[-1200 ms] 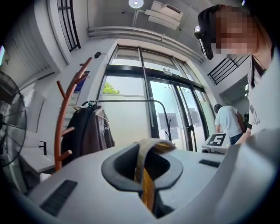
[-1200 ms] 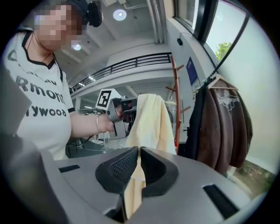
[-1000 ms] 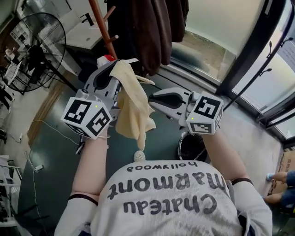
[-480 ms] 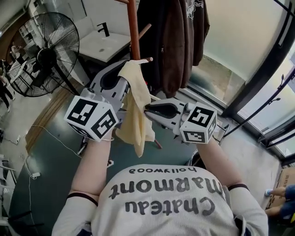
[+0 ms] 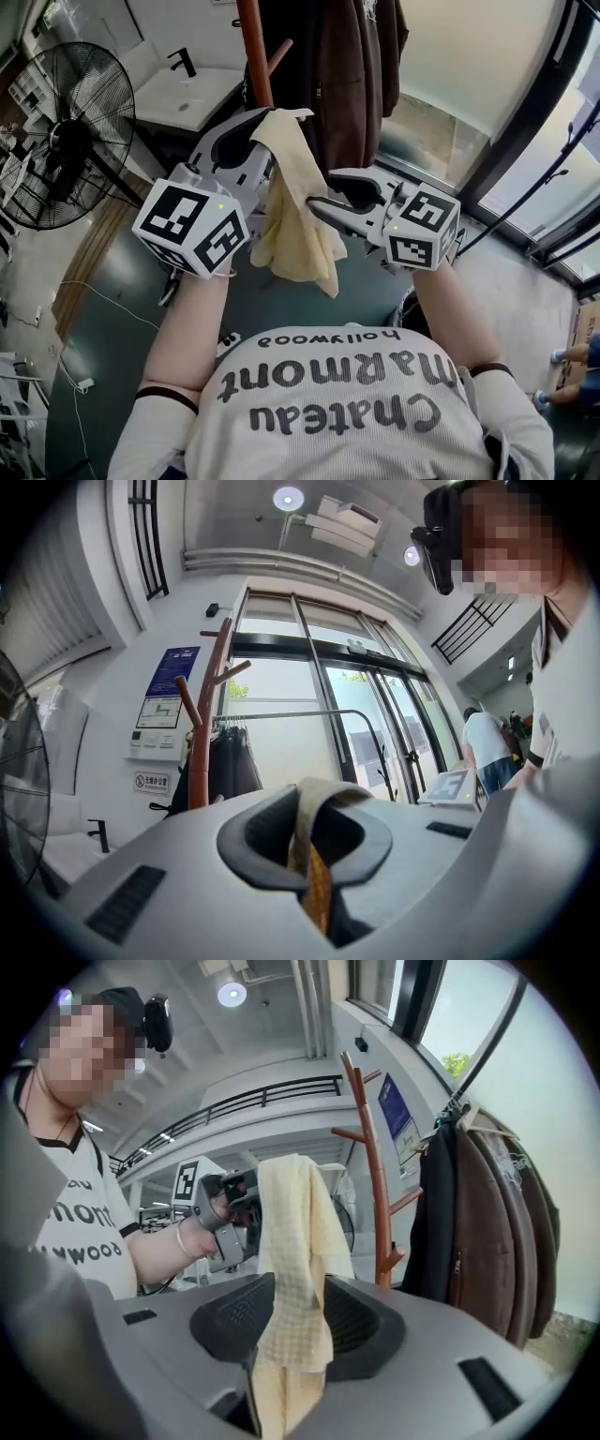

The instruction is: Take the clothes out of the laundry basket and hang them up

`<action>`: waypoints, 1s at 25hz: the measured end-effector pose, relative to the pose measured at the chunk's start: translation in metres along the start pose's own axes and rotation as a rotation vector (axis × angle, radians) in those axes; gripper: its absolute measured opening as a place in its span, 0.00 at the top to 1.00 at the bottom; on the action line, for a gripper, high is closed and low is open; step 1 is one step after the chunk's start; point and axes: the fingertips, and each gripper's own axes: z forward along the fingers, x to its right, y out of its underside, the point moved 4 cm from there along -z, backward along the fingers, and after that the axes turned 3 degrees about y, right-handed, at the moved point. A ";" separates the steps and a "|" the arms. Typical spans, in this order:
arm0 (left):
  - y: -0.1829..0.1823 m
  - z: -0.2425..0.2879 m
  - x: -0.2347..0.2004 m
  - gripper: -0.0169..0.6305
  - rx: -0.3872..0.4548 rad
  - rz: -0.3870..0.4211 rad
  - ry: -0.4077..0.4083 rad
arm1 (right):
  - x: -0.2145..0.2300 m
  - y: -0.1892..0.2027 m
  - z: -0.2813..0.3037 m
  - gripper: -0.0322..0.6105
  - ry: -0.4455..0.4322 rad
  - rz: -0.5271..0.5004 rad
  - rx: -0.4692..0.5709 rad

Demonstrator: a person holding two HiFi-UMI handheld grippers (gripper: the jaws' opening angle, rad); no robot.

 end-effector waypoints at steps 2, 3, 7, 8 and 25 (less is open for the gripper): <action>0.006 0.007 -0.003 0.94 -0.014 0.012 -0.016 | 0.005 0.003 0.000 0.82 -0.011 -0.015 -0.019; 0.010 0.009 -0.006 0.94 -0.025 0.016 -0.031 | 0.010 0.004 -0.001 0.84 -0.009 -0.020 -0.029; 0.031 0.009 -0.020 0.94 -0.080 0.004 -0.119 | 0.050 0.006 -0.009 0.88 0.015 -0.010 -0.072; 0.038 0.010 -0.022 0.94 -0.100 0.005 -0.140 | 0.063 0.003 -0.012 0.89 0.032 -0.007 -0.079; 0.028 0.041 -0.068 0.94 -0.208 0.276 -0.425 | 0.169 -0.132 0.034 0.89 0.265 -0.497 0.156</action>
